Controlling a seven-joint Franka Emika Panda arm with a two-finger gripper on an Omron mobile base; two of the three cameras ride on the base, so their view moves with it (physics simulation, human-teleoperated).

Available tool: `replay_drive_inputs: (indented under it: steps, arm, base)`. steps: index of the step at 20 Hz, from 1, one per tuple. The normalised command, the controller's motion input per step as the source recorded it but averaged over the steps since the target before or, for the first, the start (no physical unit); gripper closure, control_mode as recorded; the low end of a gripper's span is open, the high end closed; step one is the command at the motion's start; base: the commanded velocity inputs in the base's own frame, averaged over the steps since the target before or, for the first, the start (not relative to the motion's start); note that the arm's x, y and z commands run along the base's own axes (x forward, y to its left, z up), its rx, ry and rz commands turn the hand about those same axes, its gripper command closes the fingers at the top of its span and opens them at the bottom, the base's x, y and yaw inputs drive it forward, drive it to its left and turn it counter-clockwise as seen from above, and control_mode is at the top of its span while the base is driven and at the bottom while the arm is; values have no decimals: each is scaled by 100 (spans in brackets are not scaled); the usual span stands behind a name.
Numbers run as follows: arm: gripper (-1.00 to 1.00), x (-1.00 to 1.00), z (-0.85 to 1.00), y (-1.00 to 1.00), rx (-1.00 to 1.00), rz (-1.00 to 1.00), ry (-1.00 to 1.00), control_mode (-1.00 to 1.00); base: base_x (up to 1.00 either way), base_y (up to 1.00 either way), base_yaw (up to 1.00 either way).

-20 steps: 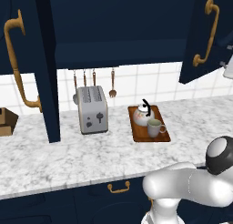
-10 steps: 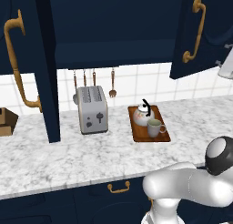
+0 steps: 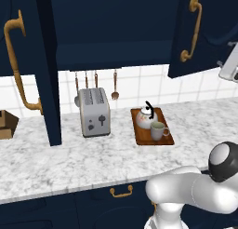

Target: Pick the kettle from the counter and place it on the tray. Then pick the mug from the cabinet and place it on the tray. Then close the cabinet doors.

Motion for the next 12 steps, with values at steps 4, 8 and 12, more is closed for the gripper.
replay_drive_inputs:
  steps: [4,8,12]
  arm:
    - [-100,50,3,91,0,-5,-1,-100]
    - [-100,37,26,91,0,-6,-14,-100]
    - [-100,40,30,98,0,-6,-12,-100]
  base:
    - [0,0,0]
    - [0,0,0]
    - [0,0,0]
